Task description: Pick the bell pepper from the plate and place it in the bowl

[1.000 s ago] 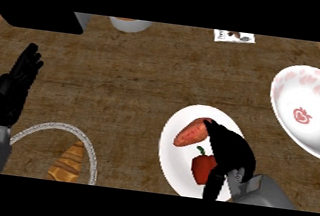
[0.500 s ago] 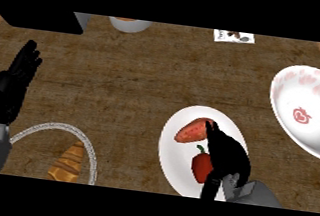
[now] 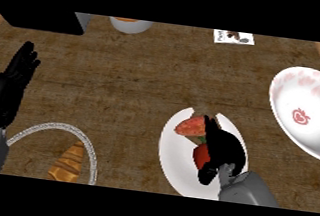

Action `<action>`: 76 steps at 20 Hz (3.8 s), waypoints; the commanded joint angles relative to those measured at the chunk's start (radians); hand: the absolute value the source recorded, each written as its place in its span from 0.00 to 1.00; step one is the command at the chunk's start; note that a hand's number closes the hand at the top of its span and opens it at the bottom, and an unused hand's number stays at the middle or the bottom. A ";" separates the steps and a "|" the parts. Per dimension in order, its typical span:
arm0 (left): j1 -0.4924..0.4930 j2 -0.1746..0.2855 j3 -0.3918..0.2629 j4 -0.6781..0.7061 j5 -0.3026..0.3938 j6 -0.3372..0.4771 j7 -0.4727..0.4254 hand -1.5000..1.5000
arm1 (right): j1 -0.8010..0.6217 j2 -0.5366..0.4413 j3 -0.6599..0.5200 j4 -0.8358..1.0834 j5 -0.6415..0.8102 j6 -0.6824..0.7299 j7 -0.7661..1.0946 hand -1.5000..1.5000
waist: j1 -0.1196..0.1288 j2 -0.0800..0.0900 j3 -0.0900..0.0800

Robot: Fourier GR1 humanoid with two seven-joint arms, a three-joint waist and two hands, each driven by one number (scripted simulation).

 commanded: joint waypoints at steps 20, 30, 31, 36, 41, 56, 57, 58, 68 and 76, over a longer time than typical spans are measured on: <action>-0.012 0.019 0.077 -0.026 0.002 -0.073 0.032 0.50 | -0.161 0.041 -0.135 0.179 0.266 -0.231 -0.169 1.00 | 0.005 0.011 0.006; 0.046 -0.036 0.043 -0.008 -0.030 -0.050 -0.001 0.50 | -0.337 -0.046 -0.185 -0.131 0.451 -0.237 0.020 1.00 | -0.013 -0.001 0.004; 0.031 -0.029 0.051 -0.010 -0.049 -0.032 -0.016 0.50 | -0.329 -0.088 -0.210 -0.152 0.462 -0.260 -0.003 1.00 | -0.017 0.002 0.005; 0.018 -0.037 0.046 -0.029 -0.044 -0.036 0.022 0.50 | -0.307 -0.099 -0.298 -0.322 0.465 -0.280 0.042 1.00 | -0.012 0.006 0.006; -0.017 -0.059 0.044 0.013 -0.071 -0.020 -0.008 0.50 | -0.305 -0.135 -0.425 -0.375 0.418 -0.202 0.025 1.00 | -0.007 0.010 0.006; -0.042 -0.076 0.048 0.048 -0.080 -0.043 -0.015 0.50 | -0.250 -0.262 -0.759 0.151 0.194 -0.516 -0.519 1.00 | 0.005 0.015 0.006; -0.005 -0.049 0.075 -0.001 -0.048 -0.080 -0.014 0.50 | -0.269 -0.285 -0.786 0.151 0.174 -0.499 -0.521 1.00 | 0.006 0.013 0.006; -0.042 -0.063 0.061 0.061 -0.070 -0.061 -0.027 0.50 | -0.315 -0.309 -0.809 0.288 0.165 -0.546 -0.606 1.00 | 0.012 0.018 0.007; -0.009 -0.080 0.055 0.024 -0.076 -0.064 -0.021 0.50 | -0.357 -0.376 -0.859 0.680 0.172 -0.482 -0.602 1.00 | 0.019 0.021 0.007; -0.062 -0.062 0.067 0.043 -0.076 -0.070 0.029 0.50 | -0.419 -0.438 -0.970 0.900 0.017 -0.458 -0.943 0.00 | 0.013 0.019 0.008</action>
